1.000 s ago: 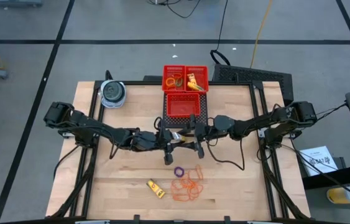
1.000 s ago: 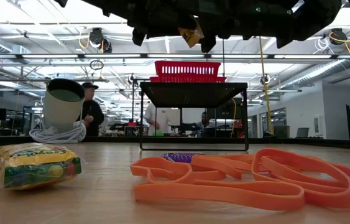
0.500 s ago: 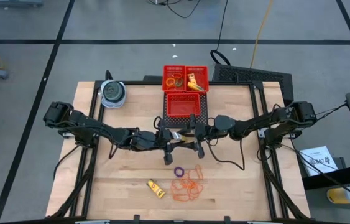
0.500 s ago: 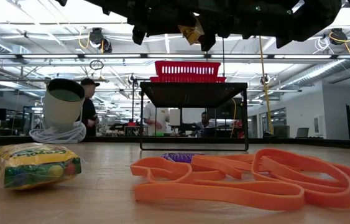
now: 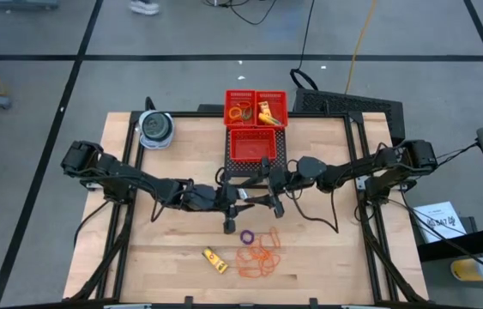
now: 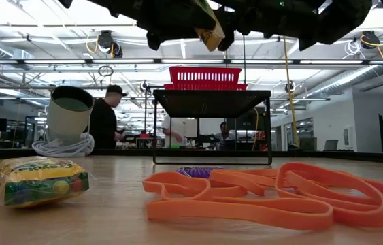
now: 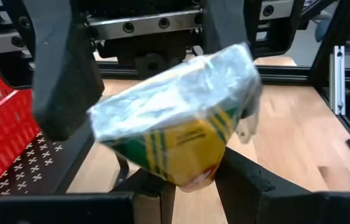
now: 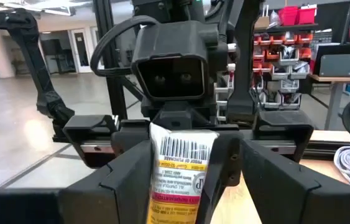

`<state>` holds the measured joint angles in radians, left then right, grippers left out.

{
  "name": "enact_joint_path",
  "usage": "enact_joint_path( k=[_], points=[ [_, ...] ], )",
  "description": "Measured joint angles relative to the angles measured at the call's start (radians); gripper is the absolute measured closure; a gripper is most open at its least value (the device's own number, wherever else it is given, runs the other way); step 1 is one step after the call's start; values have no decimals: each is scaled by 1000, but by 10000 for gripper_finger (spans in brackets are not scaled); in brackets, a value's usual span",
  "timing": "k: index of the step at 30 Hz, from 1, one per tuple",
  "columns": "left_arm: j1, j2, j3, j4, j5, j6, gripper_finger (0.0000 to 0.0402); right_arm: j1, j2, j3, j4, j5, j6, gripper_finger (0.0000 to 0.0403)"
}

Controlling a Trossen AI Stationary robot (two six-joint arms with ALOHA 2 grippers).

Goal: Pick & Place Office Desk Supplies
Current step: Put the yellow pack of crayon in the top right red bin on the shelf

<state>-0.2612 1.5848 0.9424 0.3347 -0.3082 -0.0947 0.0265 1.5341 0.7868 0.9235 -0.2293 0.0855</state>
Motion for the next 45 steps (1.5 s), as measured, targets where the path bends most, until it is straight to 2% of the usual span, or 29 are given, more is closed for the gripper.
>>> enact_joint_path(
  k=[15,24,38,42,45],
  points=[
    [5,-1,0,9,-32,-12,295,23,1,-2,-87,-2,-23,172],
    [5,-2,0,8,-31,-22,295,20,1,-2,-53,-2,-19,219],
    [5,-3,0,7,-33,-62,295,20,1,-3,-61,-4,-49,313],
    [-13,-3,0,17,-126,-7,289,19,1,-3,-59,-1,-50,332],
    [-43,-3,0,53,-226,37,267,19,1,-3,-52,0,-50,336]
  ],
)
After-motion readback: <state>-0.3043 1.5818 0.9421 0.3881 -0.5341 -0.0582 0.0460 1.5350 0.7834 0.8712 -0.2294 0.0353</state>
